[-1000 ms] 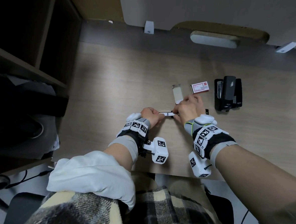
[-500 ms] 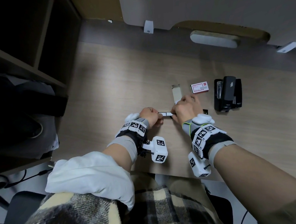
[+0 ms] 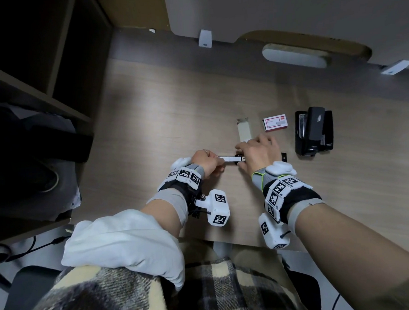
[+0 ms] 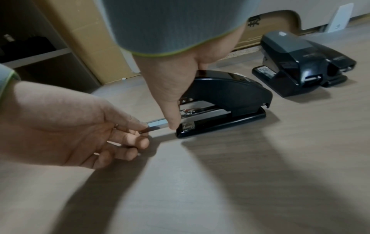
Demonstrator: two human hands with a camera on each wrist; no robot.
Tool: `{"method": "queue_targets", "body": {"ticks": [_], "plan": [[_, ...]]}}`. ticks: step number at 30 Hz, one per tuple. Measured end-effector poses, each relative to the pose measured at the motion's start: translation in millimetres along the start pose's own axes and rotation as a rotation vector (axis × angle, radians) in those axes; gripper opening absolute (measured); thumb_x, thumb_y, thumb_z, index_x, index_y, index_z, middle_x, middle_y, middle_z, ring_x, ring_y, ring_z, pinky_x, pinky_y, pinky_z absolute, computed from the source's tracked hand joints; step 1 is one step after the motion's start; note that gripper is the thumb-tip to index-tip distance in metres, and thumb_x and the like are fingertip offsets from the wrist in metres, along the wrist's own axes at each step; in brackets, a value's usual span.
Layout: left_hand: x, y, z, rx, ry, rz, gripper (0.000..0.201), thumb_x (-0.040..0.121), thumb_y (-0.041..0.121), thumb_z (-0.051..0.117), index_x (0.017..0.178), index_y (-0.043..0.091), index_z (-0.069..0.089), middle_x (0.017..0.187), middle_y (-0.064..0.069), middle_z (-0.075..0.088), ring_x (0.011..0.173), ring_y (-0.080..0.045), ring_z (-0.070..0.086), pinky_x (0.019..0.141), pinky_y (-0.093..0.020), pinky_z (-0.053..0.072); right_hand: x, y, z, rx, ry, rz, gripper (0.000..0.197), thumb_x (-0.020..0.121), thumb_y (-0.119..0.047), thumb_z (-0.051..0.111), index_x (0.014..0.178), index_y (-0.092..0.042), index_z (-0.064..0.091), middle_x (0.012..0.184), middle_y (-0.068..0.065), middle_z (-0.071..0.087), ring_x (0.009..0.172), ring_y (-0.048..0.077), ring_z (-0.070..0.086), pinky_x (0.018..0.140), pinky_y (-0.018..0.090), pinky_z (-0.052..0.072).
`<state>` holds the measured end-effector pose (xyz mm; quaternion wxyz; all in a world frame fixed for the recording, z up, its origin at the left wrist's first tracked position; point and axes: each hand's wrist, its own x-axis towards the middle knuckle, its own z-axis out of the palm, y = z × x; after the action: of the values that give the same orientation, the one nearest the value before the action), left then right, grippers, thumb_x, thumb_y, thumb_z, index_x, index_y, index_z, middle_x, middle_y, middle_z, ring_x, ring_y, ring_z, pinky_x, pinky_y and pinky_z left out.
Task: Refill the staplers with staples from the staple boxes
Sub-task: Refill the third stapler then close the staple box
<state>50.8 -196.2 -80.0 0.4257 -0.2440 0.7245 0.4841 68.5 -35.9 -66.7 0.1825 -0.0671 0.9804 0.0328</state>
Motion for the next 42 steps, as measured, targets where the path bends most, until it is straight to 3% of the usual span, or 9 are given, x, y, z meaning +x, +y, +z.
{"method": "queue_targets", "body": {"ticks": [8,11,14,19,26,30,35,38,42], "plan": [[-5,5,-1,-0.054,0.043,0.008,0.009,0.082,0.008,0.069,0.089,0.008,0.064,0.068,-0.008,0.064,0.052,-0.022,0.057,0.047,-0.022,0.044,-15,14,-11,0.164,-0.061,0.162,0.082,0.067,-0.051,0.075,0.138,-0.033,0.038,0.129,-0.003,0.058,0.121,0.025,0.044,0.096,0.039,0.032],[-4,5,0,-0.034,0.089,0.023,0.006,0.073,0.006,0.071,0.076,0.004,0.067,0.072,-0.019,0.071,0.059,-0.027,0.062,0.059,-0.037,0.056,-24,27,-12,0.197,-0.148,0.252,0.078,0.069,-0.041,0.077,0.137,-0.028,0.040,0.132,0.003,0.053,0.123,0.028,0.044,0.098,0.040,0.036],[10,-2,2,0.018,0.144,0.012,0.020,0.062,0.021,0.078,0.074,0.009,0.067,0.073,-0.015,0.076,0.067,-0.029,0.072,0.074,-0.050,0.062,-30,41,-4,0.220,-0.206,0.358,0.067,0.073,-0.031,0.076,0.132,-0.025,0.044,0.131,0.007,0.052,0.120,0.031,0.046,0.095,0.039,0.041],[11,-3,4,0.085,0.211,0.027,0.027,0.066,0.038,0.081,0.066,0.017,0.065,0.082,-0.012,0.076,0.082,-0.029,0.075,0.080,-0.045,0.061,-31,50,0,0.357,-0.255,0.561,0.048,0.080,-0.022,0.071,0.121,-0.008,0.049,0.120,0.017,0.059,0.108,0.036,0.059,0.082,0.035,0.046],[-8,0,5,0.053,0.190,-0.018,0.006,0.061,0.021,0.076,0.058,0.016,0.076,0.064,-0.011,0.074,0.068,-0.032,0.074,0.075,-0.045,0.062,-32,56,-7,0.391,-0.327,0.587,0.027,0.086,-0.024,0.065,0.104,-0.004,0.061,0.104,0.016,0.067,0.090,0.033,0.062,0.068,0.028,0.040],[-26,10,19,-0.045,0.078,-0.006,0.015,0.075,0.002,0.070,0.087,0.006,0.078,0.062,-0.008,0.068,0.062,-0.022,0.063,0.057,-0.028,0.055,-33,64,-17,0.416,-0.332,0.551,0.022,0.090,-0.024,0.064,0.100,-0.004,0.065,0.100,0.016,0.067,0.076,0.028,0.050,0.067,0.027,0.040],[-27,9,56,-0.113,0.008,-0.010,0.039,0.086,-0.010,0.049,0.115,0.004,0.069,0.098,-0.015,0.073,0.070,-0.023,0.053,0.061,-0.028,0.047,-36,73,-18,0.427,-0.305,0.495,0.027,0.084,-0.030,0.067,0.096,-0.006,0.068,0.089,0.015,0.065,0.079,0.032,0.058,0.067,0.027,0.041],[-25,2,68,-0.173,0.017,-0.008,0.044,0.091,-0.010,0.039,0.117,0.011,0.066,0.087,-0.010,0.071,0.081,-0.024,0.052,0.063,-0.028,0.045,-36,79,-10,0.437,-0.291,0.481,0.028,0.081,-0.034,0.068,0.094,-0.009,0.070,0.077,0.010,0.057,0.072,0.030,0.051,0.066,0.027,0.041],[-25,-4,73,-0.229,0.022,0.010,0.049,0.090,-0.016,0.034,0.115,0.009,0.067,0.074,-0.010,0.067,0.070,-0.024,0.048,0.057,-0.025,0.039,-32,83,-7,0.454,-0.280,0.467,0.030,0.080,-0.036,0.070,0.094,-0.009,0.070,0.077,0.009,0.056,0.073,0.029,0.050,0.067,0.026,0.040]]}}
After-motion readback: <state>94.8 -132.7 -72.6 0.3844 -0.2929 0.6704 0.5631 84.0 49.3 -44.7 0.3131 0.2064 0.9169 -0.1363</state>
